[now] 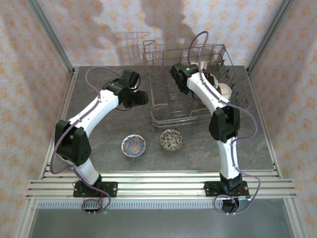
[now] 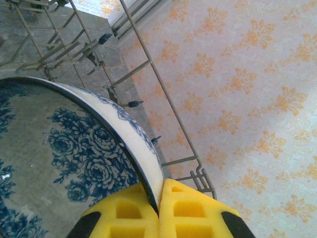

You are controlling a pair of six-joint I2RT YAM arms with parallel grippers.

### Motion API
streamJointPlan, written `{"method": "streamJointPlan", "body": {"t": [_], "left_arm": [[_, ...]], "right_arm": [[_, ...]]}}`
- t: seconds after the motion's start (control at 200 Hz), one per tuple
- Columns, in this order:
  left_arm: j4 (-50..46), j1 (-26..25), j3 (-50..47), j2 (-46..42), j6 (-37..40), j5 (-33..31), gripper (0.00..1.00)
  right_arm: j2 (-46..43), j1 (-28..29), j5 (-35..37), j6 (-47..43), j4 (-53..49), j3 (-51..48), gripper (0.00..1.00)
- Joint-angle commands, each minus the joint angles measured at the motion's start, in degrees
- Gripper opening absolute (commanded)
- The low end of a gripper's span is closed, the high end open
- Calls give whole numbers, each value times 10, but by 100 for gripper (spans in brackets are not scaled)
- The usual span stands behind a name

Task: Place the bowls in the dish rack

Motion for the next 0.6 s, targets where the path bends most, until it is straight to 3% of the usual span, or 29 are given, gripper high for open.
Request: {"method": "streamJointPlan", "body": {"t": [0.0,0.596], "left_arm": [[-13,9,17,-22,17,-17,64],[-13,33,-6,-52,13,-38,64]], "right_arm": [[15,9,59,23,-30,26,0],[68,46,19,-25,-35,35,0]]}}
